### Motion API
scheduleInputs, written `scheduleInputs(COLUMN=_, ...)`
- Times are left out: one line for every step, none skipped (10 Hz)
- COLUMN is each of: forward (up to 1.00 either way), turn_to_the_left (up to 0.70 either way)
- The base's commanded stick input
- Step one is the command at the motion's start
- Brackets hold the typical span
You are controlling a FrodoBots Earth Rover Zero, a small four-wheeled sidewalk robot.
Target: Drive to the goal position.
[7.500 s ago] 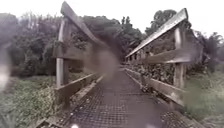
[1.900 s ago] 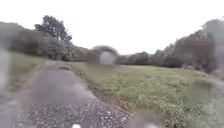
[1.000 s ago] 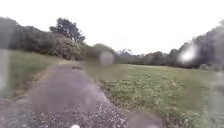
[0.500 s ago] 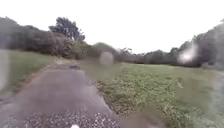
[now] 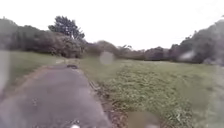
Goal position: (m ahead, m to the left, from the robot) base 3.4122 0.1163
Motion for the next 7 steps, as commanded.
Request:
scheduleInputs(forward=0.58, turn_to_the_left=0.41)
scheduleInputs(forward=0.14, turn_to_the_left=0.63)
scheduleInputs(forward=-0.34, turn_to_the_left=0.53)
scheduleInputs(forward=-0.7, turn_to_the_left=0.35)
scheduleInputs(forward=-0.7, turn_to_the_left=0.35)
scheduleInputs(forward=-0.7, turn_to_the_left=0.2)
scheduleInputs(forward=-0.7, turn_to_the_left=0.0)
